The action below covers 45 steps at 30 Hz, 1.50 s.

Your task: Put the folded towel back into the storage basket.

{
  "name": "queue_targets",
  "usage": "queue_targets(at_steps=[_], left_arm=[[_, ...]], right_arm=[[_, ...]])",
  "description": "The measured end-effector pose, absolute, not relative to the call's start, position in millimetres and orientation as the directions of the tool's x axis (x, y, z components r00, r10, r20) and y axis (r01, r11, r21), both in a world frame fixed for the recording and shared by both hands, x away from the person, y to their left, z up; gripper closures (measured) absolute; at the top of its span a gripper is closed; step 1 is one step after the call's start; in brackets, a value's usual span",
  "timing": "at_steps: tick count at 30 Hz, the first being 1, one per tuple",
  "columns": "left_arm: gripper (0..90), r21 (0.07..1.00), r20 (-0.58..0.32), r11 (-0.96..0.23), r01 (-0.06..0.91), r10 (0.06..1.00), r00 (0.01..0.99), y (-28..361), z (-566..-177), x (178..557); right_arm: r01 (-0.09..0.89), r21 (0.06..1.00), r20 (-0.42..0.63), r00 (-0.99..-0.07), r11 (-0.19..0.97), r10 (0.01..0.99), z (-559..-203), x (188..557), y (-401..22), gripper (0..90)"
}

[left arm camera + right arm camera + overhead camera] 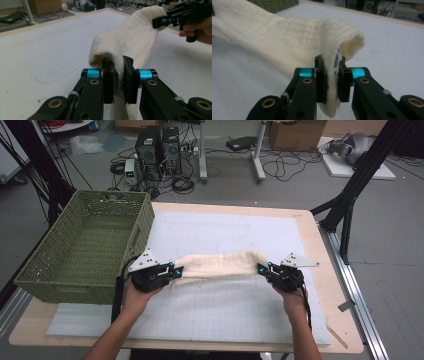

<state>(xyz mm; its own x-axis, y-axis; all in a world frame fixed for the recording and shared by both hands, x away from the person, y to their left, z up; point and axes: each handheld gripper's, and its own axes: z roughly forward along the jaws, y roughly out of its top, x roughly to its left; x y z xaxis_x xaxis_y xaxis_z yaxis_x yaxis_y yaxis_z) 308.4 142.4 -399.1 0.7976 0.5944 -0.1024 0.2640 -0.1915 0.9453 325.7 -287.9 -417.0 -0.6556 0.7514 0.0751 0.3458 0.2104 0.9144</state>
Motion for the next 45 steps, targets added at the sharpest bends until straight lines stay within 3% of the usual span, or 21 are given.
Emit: queue_targets(at_steps=[21, 45], left_arm=[[80.7, 0.97, -0.085, -0.124, 0.208, 0.63, 0.772, 173.1, -379.8, 283.4], [80.7, 0.989, -0.071, -0.036, 0.144, 0.739, 0.67, 233.4, -351.1, 252.2]], right_arm=[[0.221, 0.956, 0.023, -0.716, 0.195, 0.698, -390.7, 333.7, -261.8, 80.6], [0.124, 0.961, -0.059, -0.781, 0.248, 0.622, -321.9, 387.8, -170.0, 80.6]])
